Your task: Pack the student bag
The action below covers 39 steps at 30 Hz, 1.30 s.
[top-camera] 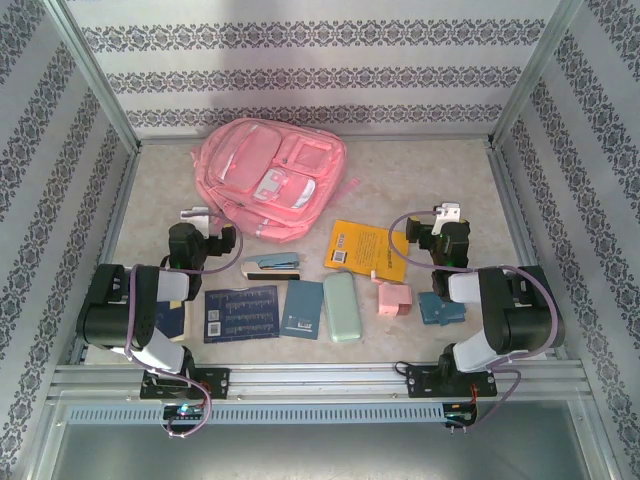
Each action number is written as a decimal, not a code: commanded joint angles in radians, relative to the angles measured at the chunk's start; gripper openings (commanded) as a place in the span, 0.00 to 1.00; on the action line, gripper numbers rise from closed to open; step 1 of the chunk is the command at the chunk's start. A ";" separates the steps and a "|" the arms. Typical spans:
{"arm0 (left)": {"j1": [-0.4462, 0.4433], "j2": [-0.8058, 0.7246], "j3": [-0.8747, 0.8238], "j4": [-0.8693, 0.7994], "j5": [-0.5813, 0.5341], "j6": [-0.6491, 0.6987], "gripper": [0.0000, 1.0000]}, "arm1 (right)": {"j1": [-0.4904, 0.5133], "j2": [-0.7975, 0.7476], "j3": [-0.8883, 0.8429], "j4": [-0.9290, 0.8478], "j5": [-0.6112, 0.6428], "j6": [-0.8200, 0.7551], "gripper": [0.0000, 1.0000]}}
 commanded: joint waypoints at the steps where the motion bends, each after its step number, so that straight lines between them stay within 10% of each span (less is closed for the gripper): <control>1: 0.002 0.008 0.020 -0.002 -0.016 0.003 0.99 | 0.000 -0.014 0.016 0.004 0.013 -0.012 0.98; 39: 0.001 -0.031 0.037 -0.062 0.015 0.020 0.99 | 0.007 -0.057 0.062 -0.083 -0.061 -0.045 0.98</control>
